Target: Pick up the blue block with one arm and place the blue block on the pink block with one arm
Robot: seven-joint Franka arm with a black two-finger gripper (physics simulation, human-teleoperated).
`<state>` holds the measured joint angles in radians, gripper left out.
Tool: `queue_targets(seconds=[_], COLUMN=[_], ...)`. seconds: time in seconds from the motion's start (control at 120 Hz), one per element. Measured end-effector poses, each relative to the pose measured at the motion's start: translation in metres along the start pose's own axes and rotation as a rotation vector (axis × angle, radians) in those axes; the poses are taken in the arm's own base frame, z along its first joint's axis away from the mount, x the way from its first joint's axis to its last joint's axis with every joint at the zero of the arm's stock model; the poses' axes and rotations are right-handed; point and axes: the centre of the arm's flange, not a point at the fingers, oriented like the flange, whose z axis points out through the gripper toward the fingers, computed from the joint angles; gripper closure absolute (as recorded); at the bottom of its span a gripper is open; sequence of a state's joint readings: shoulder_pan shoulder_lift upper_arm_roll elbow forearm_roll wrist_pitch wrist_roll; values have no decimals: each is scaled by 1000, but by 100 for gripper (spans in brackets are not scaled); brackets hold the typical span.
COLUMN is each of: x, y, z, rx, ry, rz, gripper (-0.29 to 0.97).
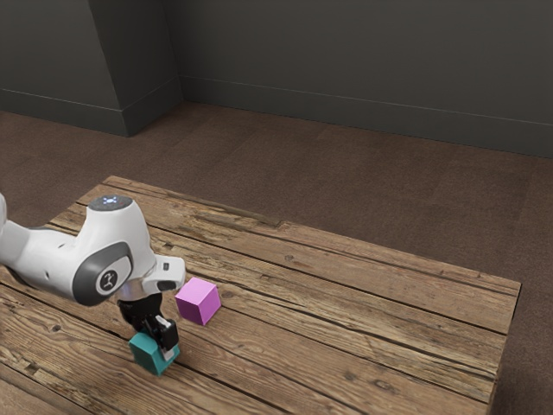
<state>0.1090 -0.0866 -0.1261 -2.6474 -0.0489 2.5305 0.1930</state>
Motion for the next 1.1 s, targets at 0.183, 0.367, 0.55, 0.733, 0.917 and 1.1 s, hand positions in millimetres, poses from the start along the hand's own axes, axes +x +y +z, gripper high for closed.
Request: queue_targets(seconds=[0.183,0.367,0.55,0.733,0.917,1.1], x=[48,90,113,112,118,128], y=[-4,-10,-21,-23,-19,-18], z=[-70,-104,-90,-82,-83,-81], rx=[35,42,17,10,12,11], ry=[89,66,-27,-78,-86,-91], rz=[5,-18,-83,-132,-153,-172], gripper=[34,34,34,34,34,34])
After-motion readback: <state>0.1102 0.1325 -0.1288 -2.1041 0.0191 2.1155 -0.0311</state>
